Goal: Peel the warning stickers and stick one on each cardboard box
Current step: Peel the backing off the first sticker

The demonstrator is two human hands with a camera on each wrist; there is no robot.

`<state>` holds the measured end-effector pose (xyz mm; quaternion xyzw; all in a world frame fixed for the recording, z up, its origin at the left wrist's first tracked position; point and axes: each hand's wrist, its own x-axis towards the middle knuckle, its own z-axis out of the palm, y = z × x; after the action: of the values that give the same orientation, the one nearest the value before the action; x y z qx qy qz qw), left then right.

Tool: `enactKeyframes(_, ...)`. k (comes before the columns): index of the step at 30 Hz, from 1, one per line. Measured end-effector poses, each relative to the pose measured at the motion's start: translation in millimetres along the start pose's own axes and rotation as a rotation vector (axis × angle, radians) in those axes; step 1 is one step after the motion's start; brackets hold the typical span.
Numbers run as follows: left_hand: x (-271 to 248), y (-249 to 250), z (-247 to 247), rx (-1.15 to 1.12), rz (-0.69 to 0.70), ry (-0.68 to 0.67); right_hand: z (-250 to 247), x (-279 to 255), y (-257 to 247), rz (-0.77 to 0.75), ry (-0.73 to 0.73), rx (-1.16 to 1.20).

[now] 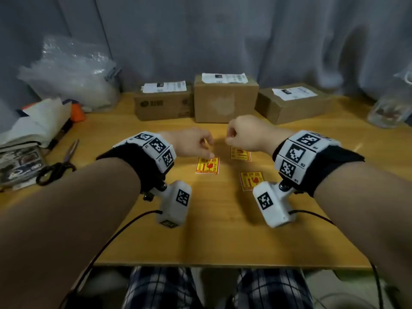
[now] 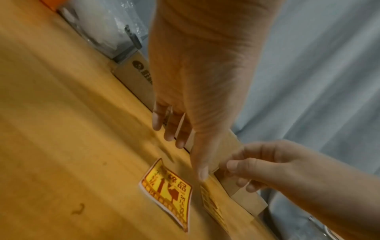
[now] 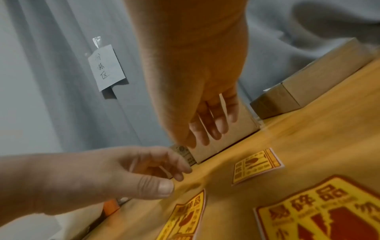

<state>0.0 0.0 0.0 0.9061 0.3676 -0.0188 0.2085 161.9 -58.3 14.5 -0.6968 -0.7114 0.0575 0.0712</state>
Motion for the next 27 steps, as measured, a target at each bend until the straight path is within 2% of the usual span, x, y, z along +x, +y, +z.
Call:
enactKeyframes(3, 4, -1, 3, 0.01, -0.029, -0.121, 8, 9, 2, 0.024, -0.056, -0.008)
enactKeyframes(7, 18, -5, 13, 0.049, -0.017, -0.15, 18, 18, 11, 0.028, -0.078, 0.033)
enactKeyframes(11, 30, -12, 17, -0.128, -0.005, -0.047, 27, 27, 19, 0.008, -0.062, 0.064)
enactKeyframes(13, 35, -16, 17, -0.239, -0.008, 0.068, 32, 32, 21, 0.004, -0.038, 0.132)
enactKeyframes(15, 38, -18, 17, -0.402, -0.011, 0.194, 36, 34, 21, 0.007, 0.007, 0.261)
enactKeyframes(20, 39, -12, 14, -0.72, 0.087, 0.47, 41, 35, 18, -0.027, 0.131, 0.691)
enactKeyframes(23, 40, -9, 12, -0.848, 0.114, 0.523, 42, 39, 18, -0.028, 0.254, 0.899)
enactKeyframes(25, 40, -6, 9, -0.851, 0.119, 0.56, 41, 41, 19, -0.038, 0.299, 1.069)
enactKeyframes(27, 40, -4, 5, -0.844, 0.118, 0.592, 39, 39, 18, -0.055, 0.341, 1.143)
